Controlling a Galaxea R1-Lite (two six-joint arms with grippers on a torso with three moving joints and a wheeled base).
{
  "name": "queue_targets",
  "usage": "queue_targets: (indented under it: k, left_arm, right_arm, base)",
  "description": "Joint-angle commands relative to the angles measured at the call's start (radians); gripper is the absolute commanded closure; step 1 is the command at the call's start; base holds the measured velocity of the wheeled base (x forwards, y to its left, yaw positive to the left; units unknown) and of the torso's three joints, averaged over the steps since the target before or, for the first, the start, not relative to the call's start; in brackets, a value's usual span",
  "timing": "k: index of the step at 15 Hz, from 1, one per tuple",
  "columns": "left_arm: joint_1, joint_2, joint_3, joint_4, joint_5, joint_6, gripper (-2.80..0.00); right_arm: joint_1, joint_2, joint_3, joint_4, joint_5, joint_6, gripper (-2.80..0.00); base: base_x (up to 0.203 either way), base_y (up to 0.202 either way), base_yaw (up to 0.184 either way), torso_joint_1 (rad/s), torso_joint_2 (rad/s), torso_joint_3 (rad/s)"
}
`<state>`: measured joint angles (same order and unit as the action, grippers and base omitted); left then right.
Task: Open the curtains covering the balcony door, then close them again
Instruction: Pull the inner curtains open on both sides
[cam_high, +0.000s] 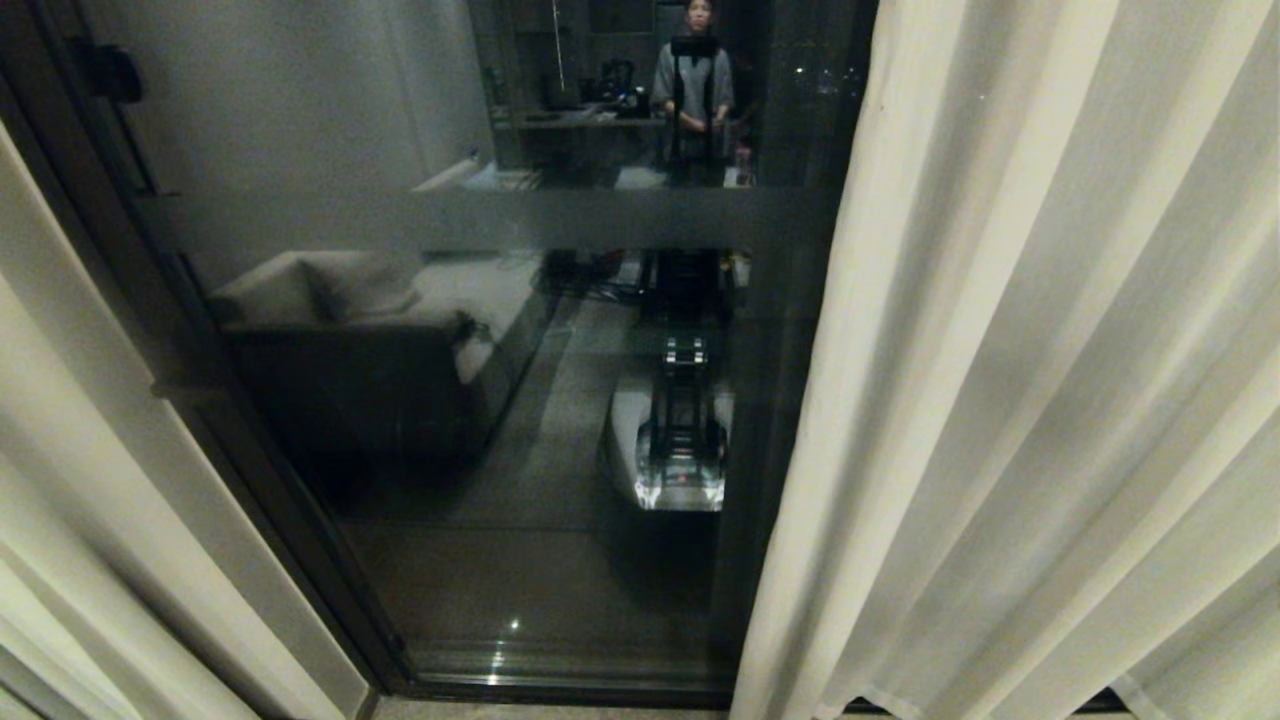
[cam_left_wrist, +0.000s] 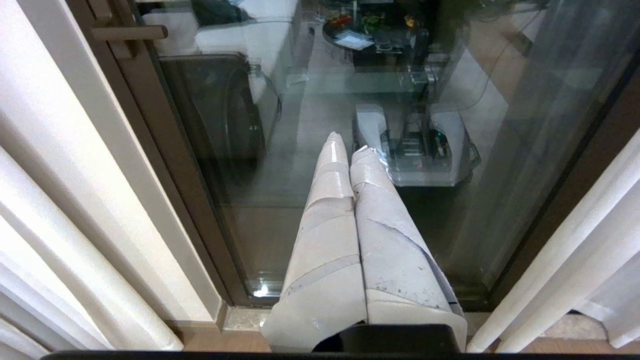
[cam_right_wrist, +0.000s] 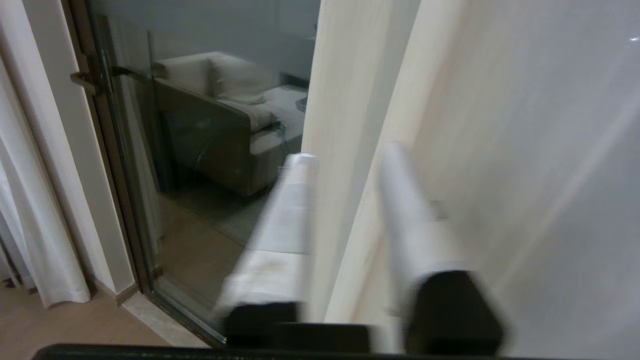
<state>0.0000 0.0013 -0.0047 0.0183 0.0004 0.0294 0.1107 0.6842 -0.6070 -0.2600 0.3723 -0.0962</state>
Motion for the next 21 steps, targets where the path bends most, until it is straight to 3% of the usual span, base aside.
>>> queue_targets:
  k: [1, 6, 11, 17, 21]
  left_arm:
    - [0.0, -0.001, 0.0, 0.002, 0.0, 0.0, 0.0]
    - [0.0, -0.001, 0.0, 0.0, 0.001, 0.0, 0.0]
    - [0.0, -0.001, 0.0, 0.0, 0.001, 0.0, 0.0]
    - [0.0, -0.001, 0.0, 0.0, 0.001, 0.0, 0.0]
    - [0.0, -0.001, 0.0, 0.0, 0.001, 0.0, 0.0]
  right_arm:
    - [0.012, 0.187, -0.074, -0.023, 0.004, -0.001, -2.8]
    - [0.016, 0.34, -0.153, -0.041, 0.005, -0.002, -2.8]
    - [0.034, 0.529, -0.223, -0.144, 0.004, -0.001, -2.8]
    - [0.043, 0.779, -0.451, -0.208, 0.0, -0.002, -2.8]
    - [0.043, 0.911, -0.603, -0.241, -0.097, -0.005, -2.8]
  base:
    - [0.0, 0.0, 0.0, 0.0, 0.0, 0.0]
    - [0.0, 0.0, 0.0, 0.0, 0.0, 0.0]
    - [0.0, 0.0, 0.0, 0.0, 0.0, 0.0]
    - [0.0, 0.0, 0.0, 0.0, 0.0, 0.0]
    - [0.0, 0.0, 0.0, 0.0, 0.0, 0.0]
